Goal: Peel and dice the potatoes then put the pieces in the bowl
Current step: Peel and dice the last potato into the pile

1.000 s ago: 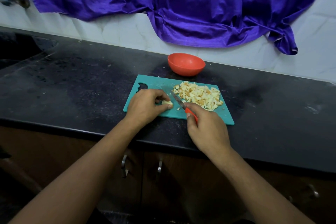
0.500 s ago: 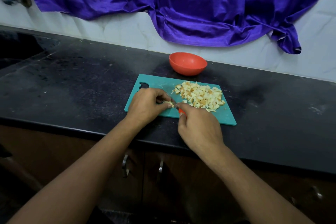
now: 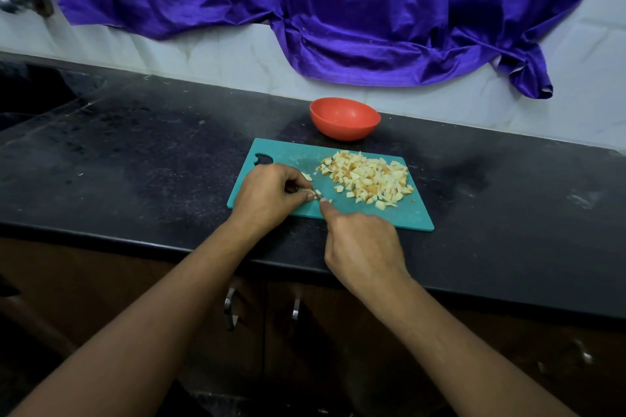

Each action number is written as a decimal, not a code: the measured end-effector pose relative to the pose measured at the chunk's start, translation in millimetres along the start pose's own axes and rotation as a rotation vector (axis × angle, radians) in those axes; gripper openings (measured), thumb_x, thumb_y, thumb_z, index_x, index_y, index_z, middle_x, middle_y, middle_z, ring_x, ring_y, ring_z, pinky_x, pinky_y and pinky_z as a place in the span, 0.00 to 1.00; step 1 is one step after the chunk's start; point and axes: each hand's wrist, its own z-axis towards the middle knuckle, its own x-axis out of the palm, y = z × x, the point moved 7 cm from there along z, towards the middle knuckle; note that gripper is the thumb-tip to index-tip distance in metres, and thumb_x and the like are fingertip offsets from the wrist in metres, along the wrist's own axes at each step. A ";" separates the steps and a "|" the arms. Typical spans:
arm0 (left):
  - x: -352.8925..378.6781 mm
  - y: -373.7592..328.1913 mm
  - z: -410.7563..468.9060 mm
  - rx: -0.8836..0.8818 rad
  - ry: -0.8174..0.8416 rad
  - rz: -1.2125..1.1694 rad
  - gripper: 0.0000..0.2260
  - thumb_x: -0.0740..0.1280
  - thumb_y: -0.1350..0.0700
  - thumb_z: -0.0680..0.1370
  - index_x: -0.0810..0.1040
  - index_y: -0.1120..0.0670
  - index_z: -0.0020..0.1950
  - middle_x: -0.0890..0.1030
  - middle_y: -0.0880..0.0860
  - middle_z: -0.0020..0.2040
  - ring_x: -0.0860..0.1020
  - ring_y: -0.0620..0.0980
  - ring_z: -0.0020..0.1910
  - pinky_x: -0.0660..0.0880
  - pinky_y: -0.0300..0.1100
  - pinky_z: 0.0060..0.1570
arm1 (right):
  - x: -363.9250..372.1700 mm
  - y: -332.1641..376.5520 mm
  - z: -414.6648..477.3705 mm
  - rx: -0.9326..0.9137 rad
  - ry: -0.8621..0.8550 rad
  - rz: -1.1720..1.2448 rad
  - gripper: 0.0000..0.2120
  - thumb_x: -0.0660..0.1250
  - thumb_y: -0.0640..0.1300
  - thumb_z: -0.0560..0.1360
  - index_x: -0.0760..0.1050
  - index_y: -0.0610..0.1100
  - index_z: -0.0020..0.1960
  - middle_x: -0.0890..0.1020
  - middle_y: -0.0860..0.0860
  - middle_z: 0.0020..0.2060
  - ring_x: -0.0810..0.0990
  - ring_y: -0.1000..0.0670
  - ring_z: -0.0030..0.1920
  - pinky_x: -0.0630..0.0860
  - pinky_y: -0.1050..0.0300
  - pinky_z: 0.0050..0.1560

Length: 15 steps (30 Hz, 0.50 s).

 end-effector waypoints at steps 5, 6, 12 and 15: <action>0.0 1.3 -0.6 -0.020 0.008 -0.004 0.06 0.79 0.49 0.72 0.87 0.46 0.47 0.85 0.40 0.44 0.81 0.38 0.46 0.79 0.41 0.51 | -4.5 -7.3 -6.1 0.006 -0.035 -0.002 0.26 0.58 0.48 0.84 0.60 0.51 0.82 0.80 0.50 0.43 0.80 0.48 0.44 0.76 0.50 0.41; 0.1 1.3 -0.4 -0.024 0.012 -0.003 0.06 0.79 0.49 0.72 0.87 0.46 0.48 0.85 0.40 0.44 0.81 0.38 0.46 0.79 0.41 0.51 | -5.1 -10.3 -4.7 0.021 -0.048 0.003 0.26 0.58 0.48 0.84 0.60 0.52 0.81 0.79 0.50 0.43 0.80 0.48 0.44 0.77 0.50 0.42; -0.6 1.1 -2.2 -0.032 0.019 -0.034 0.08 0.79 0.50 0.73 0.88 0.47 0.51 0.86 0.42 0.48 0.81 0.38 0.48 0.79 0.40 0.54 | -6.3 -35.3 1.6 0.151 -0.101 0.228 0.21 0.59 0.49 0.84 0.70 0.57 0.76 0.83 0.51 0.48 0.79 0.50 0.45 0.77 0.51 0.45; -1.0 1.9 -2.6 -0.033 0.021 -0.049 0.08 0.78 0.50 0.74 0.88 0.47 0.52 0.87 0.42 0.50 0.82 0.39 0.50 0.78 0.40 0.56 | -10.4 -43.6 2.0 0.186 -0.158 0.386 0.20 0.61 0.49 0.83 0.73 0.58 0.74 0.85 0.52 0.47 0.75 0.53 0.38 0.72 0.54 0.39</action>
